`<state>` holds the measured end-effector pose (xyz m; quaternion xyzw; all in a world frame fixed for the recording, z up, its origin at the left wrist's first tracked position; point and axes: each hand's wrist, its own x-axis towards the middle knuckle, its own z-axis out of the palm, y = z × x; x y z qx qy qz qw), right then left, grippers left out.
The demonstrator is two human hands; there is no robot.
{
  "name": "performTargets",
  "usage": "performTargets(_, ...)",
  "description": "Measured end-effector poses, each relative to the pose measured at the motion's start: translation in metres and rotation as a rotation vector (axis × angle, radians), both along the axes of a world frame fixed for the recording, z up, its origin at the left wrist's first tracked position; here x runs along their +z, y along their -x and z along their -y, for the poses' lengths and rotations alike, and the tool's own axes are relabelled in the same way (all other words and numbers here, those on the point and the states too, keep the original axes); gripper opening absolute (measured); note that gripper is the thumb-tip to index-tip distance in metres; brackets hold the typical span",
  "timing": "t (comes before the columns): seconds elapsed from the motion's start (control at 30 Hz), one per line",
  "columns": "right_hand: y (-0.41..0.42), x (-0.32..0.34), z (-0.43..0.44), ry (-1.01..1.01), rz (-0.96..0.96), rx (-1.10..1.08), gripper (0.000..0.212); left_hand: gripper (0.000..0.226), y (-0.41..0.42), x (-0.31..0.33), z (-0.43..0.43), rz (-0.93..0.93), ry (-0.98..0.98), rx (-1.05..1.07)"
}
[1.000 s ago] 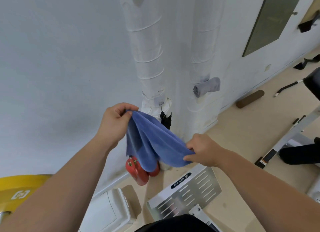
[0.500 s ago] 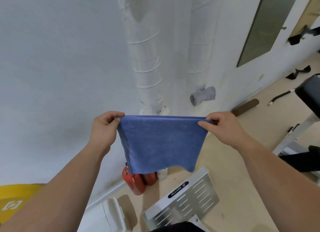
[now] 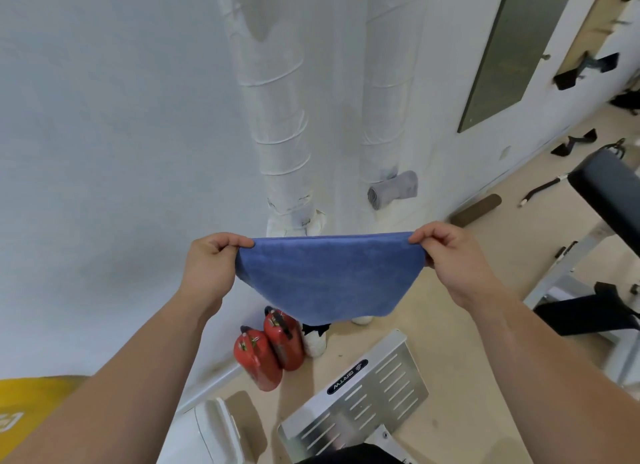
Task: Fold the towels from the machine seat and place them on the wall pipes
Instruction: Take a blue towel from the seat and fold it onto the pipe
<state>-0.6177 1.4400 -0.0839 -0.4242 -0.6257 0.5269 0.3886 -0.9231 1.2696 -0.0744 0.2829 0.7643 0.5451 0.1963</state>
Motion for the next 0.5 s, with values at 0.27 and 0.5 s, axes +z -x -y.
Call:
performTargets(0.27,0.021,0.006,0.046,0.05,-0.05,-0.045,0.04,0.035,-0.045,0.013,0.012,0.077,0.001,-0.091)
performTargets(0.5,0.054,0.01,0.101,-0.092,-0.016,0.261,0.033,0.03,-0.105,0.02,0.021,0.171,-0.058,-0.209)
